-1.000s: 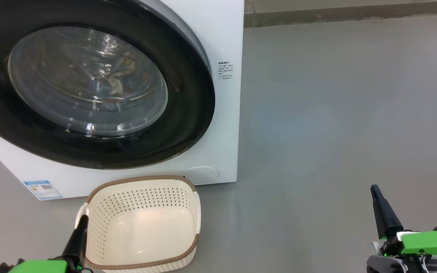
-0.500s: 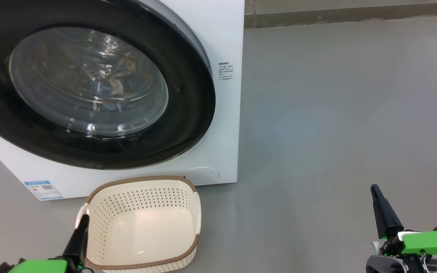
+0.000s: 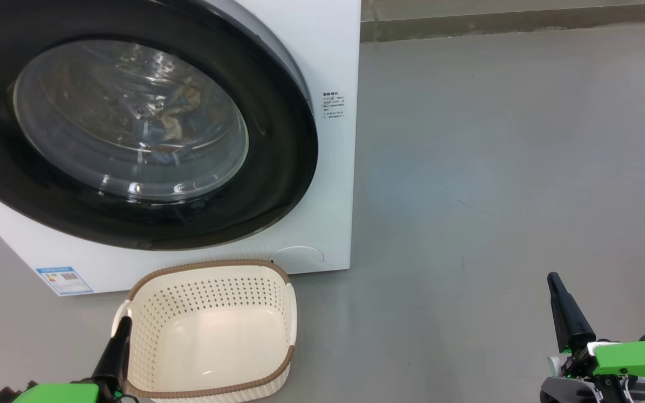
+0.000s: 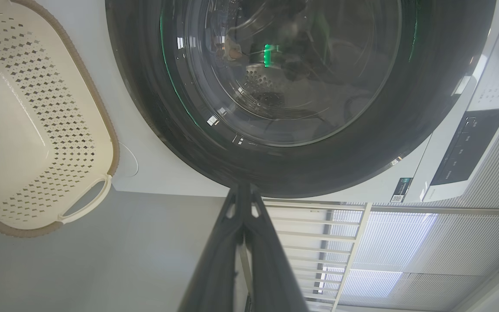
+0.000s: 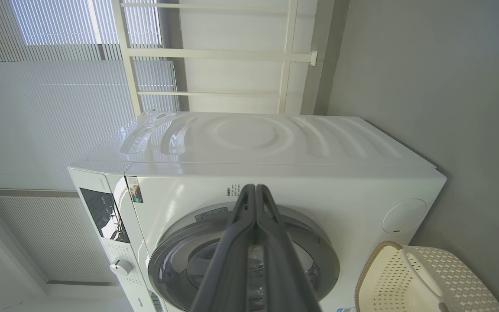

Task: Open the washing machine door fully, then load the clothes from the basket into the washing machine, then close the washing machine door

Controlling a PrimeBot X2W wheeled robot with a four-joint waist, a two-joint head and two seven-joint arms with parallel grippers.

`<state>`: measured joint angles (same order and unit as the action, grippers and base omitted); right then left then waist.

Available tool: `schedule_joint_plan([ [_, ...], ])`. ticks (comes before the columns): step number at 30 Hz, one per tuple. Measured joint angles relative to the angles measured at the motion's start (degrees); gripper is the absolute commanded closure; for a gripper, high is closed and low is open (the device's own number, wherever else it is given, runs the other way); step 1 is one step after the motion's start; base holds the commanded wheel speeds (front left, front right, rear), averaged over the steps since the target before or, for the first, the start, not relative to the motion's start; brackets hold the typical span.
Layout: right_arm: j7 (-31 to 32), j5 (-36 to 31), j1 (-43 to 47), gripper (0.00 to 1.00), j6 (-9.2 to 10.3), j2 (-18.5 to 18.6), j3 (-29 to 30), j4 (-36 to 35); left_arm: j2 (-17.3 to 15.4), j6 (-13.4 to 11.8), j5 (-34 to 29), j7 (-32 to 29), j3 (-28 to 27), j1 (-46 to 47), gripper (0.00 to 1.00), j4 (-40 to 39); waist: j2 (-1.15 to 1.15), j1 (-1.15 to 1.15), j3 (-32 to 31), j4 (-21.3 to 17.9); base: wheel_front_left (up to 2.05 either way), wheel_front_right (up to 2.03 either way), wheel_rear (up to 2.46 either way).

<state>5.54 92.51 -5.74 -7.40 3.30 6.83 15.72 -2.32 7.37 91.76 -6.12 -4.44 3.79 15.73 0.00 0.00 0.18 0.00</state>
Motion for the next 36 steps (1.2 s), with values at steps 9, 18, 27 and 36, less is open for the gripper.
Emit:
schedule_joint_plan([
  [9,0.00,-0.01,0.00,1.00,0.00,-0.05,0.07,0.00,0.01,0.00,0.00,0.00,-0.02,0.01,1.00,0.00,0.00,0.00,0.00,0.00,0.00,0.00,0.00],
  [18,0.02,-0.01,0.00,1.00,0.00,-0.12,0.21,0.00,0.01,0.00,0.00,-0.01,-0.03,0.01,1.00,0.00,0.00,0.00,0.00,0.00,0.00,0.00,0.00],
  [27,0.26,-0.01,0.00,1.00,0.00,-0.14,0.37,0.00,0.02,0.00,0.00,-0.01,-0.04,0.01,1.00,0.00,0.00,0.00,0.00,0.00,0.00,0.00,0.00],
  [36,0.42,-0.02,0.00,1.00,0.00,-0.19,0.53,0.00,0.02,-0.02,0.00,-0.01,-0.05,0.02,1.00,0.00,0.00,0.00,0.00,0.00,0.00,0.00,0.00],
])
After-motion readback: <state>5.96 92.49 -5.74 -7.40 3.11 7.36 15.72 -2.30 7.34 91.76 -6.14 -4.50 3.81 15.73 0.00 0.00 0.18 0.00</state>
